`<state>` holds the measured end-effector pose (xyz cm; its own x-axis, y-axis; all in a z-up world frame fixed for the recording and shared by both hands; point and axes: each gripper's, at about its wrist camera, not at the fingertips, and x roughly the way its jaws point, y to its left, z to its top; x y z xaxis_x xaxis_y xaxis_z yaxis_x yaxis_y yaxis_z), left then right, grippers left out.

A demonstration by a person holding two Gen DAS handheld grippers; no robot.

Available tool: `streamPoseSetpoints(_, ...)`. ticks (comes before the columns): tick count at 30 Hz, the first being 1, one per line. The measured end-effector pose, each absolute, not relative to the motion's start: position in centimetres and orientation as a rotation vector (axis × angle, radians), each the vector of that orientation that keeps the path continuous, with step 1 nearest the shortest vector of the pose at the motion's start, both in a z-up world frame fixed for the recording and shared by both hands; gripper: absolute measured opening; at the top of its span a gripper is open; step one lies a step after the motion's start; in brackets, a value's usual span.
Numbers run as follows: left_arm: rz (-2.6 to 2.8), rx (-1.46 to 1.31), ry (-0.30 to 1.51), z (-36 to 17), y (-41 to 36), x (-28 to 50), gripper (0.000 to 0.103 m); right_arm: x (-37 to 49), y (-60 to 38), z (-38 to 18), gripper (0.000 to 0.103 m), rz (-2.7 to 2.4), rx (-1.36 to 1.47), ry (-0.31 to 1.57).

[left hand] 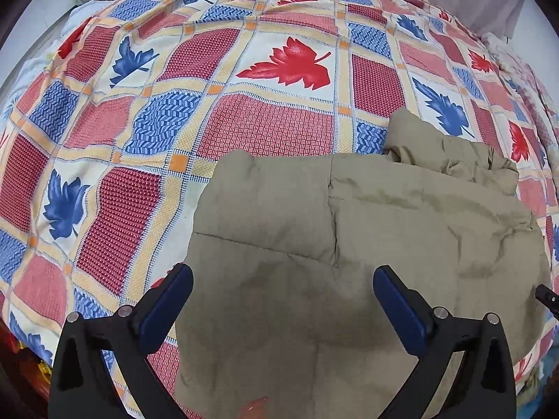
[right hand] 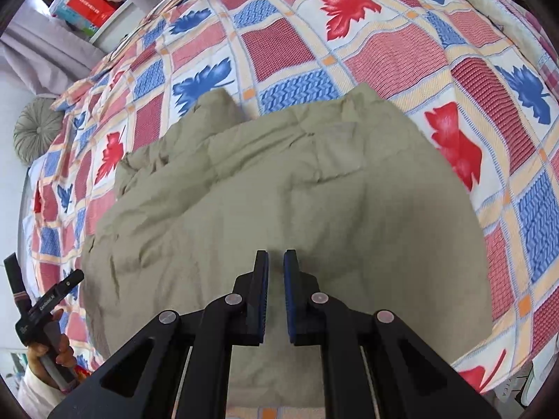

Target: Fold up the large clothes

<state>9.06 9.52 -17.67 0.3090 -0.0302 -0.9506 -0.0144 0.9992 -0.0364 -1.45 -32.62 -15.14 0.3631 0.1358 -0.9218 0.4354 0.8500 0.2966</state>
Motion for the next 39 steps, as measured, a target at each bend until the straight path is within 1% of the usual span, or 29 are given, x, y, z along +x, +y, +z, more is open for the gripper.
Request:
streamPoseSetpoints(6, -0.014, -0.012, 1.263, -17.8, 10.1, 7.6, 0.103, -2.2, -30.2, -15.3, 0.011, -0.165, 0.567, 1.228)
streamPoseSetpoints(7, -0.03, -0.019, 1.271, -17.9, 10.2, 7.4, 0.103, -2.3, -29.9, -15.3, 0.017, -0.161, 0.567, 1.232)
streamPoseSetpoints(8, -0.036, -0.024, 1.274, -17.9, 10.3, 7.2, 0.103, -2.4, -29.6, -15.3, 0.032, -0.158, 0.567, 1.234)
streamPoseSetpoints(9, -0.038, -0.029, 1.274, -17.9, 10.4, 6.8, 0.103, -2.6, -29.2, -15.3, 0.042, -0.159, 0.57, 1.235)
streamPoseSetpoints(10, -0.036, -0.031, 1.278, -17.9, 10.6, 6.5, 0.103, -2.9, -28.9, -15.2, 0.057, -0.159, 0.576, 1.23)
streamPoseSetpoints(11, -0.037, -0.035, 1.282, -17.9, 10.7, 6.3, 0.103, -3.1, -28.7, -15.1, 0.058, -0.157, 0.58, 1.226)
streamPoseSetpoints(16, -0.043, -0.054, 1.303, -18.3, 11.7, 4.7, 0.103, -3.9, -26.9, -15.4, 0.059, -0.121, 0.618, 1.254)
streamPoseSetpoints(18, -0.043, -0.06, 1.32, -18.6, 12.1, 4.1, 0.103, -4.3, -26.0, -15.5, 0.061, -0.101, 0.63, 1.261)
streamPoseSetpoints(20, -0.041, -0.069, 1.334, -18.9, 12.5, 3.5, 0.103, -4.6, -25.0, -15.7, 0.07, -0.074, 0.638, 1.27)
streamPoseSetpoints(23, -0.038, -0.086, 1.346, -19.1, 13.1, 2.8, 0.103, -5.1, -23.6, -15.9, 0.074, -0.052, 0.643, 1.284)
streamPoseSetpoints(26, -0.039, -0.107, 1.361, -19.4, 13.5, 2.2, 0.103, -5.5, -22.4, -16.3, 0.084, -0.033, 0.654, 1.294)
streamPoseSetpoints(28, -0.045, -0.128, 1.376, -19.6, 13.8, 1.8, 0.103, -5.8, -21.8, -16.5, 0.087, -0.031, 0.66, 1.295)
streamPoseSetpoints(39, -0.061, -0.162, 1.383, -20.1, 15.2, 1.7, 0.103, -5.6, -18.8, -17.2, 0.088, 0.017, 0.672, 1.305)
